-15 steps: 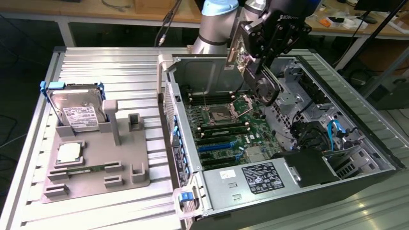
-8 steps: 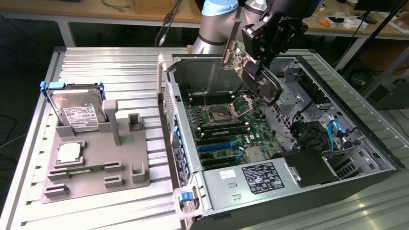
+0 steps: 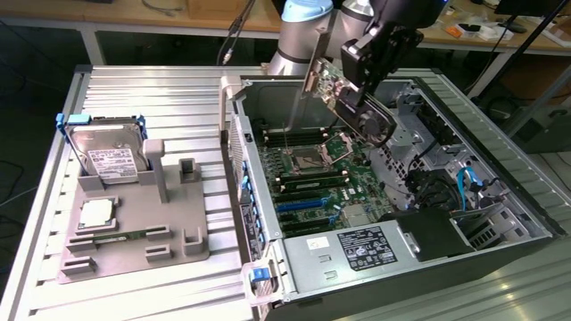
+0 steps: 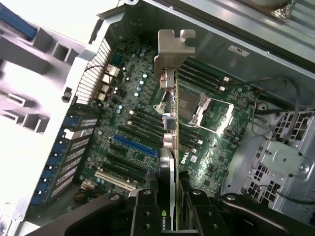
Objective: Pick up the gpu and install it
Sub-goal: 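Insert the gpu into the slot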
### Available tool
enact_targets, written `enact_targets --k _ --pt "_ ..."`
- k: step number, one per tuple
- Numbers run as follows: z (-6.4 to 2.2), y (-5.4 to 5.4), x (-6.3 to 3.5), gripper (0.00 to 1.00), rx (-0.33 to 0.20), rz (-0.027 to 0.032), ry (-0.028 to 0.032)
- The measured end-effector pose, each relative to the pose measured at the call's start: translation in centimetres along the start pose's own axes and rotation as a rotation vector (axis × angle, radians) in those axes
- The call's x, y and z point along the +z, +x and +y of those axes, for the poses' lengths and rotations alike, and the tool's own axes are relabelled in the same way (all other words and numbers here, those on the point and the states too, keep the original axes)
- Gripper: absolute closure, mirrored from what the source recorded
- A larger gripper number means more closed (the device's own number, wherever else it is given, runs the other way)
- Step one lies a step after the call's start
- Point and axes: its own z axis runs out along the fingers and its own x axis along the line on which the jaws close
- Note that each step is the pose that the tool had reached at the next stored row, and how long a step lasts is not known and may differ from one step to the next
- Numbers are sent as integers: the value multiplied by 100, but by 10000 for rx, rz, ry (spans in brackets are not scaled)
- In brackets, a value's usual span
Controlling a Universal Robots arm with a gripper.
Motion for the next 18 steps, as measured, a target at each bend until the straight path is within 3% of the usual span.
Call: enact_targets --k 18 --pt "-3 2 69 73 -3451 150 -94"
